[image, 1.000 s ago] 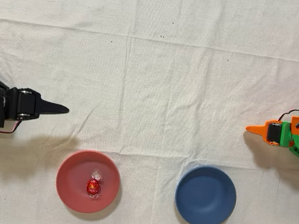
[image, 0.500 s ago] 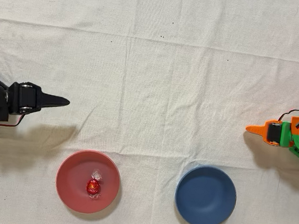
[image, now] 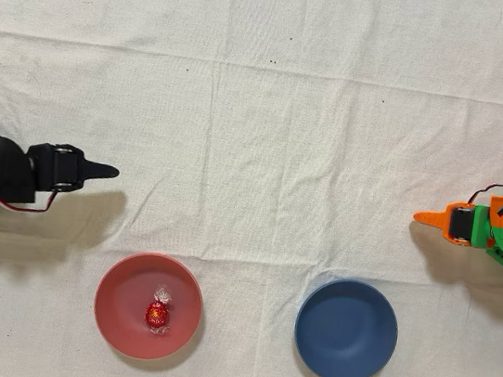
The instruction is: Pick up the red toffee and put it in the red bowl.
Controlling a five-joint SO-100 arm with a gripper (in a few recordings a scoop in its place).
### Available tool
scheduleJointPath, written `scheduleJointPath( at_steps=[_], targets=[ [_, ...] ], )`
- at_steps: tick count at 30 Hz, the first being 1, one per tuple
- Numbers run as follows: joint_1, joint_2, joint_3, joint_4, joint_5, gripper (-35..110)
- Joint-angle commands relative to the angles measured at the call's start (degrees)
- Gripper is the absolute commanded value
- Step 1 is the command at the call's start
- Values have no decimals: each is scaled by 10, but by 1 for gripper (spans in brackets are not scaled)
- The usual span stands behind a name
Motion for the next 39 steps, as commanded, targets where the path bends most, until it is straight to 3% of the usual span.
scheduleJointPath(
  at_steps=[1, 10, 13, 17, 19, 22, 29, 34, 39],
  targets=[
    [-4, 32, 12, 18, -25, 1],
    [-4, 51, 31, 17, -59, 2],
    [2, 51, 75, -30, -145, 1],
    [3, 51, 75, 9, -322, 1],
    [3, 51, 75, 23, -358, 1],
    [3, 51, 75, -1, -292, 1],
    [3, 51, 75, -41, 116, 0],
    [5, 51, 75, -40, 132, 1],
    [5, 51, 75, -40, 46, 1]
  ],
)
